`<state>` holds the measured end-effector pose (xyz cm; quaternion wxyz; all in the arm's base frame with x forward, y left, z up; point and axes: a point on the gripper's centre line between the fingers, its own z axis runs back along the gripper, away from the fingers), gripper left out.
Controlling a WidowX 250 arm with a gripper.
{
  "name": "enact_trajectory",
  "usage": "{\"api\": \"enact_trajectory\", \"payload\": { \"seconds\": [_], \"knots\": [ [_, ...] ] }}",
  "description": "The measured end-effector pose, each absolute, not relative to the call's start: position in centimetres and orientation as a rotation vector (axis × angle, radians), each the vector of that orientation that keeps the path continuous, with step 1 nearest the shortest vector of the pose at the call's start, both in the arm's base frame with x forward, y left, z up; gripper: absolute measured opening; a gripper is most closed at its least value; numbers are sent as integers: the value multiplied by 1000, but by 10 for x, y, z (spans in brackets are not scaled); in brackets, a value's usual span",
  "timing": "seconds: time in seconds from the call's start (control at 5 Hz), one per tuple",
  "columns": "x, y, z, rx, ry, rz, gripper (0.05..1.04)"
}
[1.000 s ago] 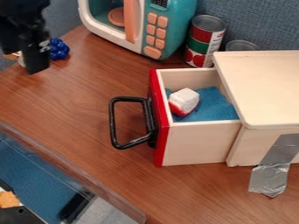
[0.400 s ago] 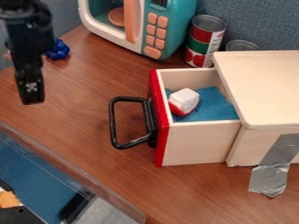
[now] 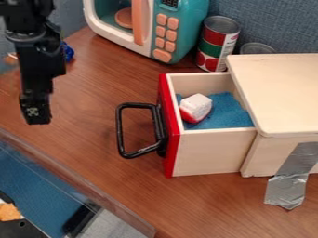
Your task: Close the drawer
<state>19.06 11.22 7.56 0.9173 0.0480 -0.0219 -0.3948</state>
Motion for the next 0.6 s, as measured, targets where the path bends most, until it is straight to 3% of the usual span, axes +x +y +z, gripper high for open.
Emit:
{"api": "enact_trajectory", "payload": {
  "seconds": [0.6],
  "knots": [
    [204, 89, 60, 82, -107, -868, 1001]
  ]
}}
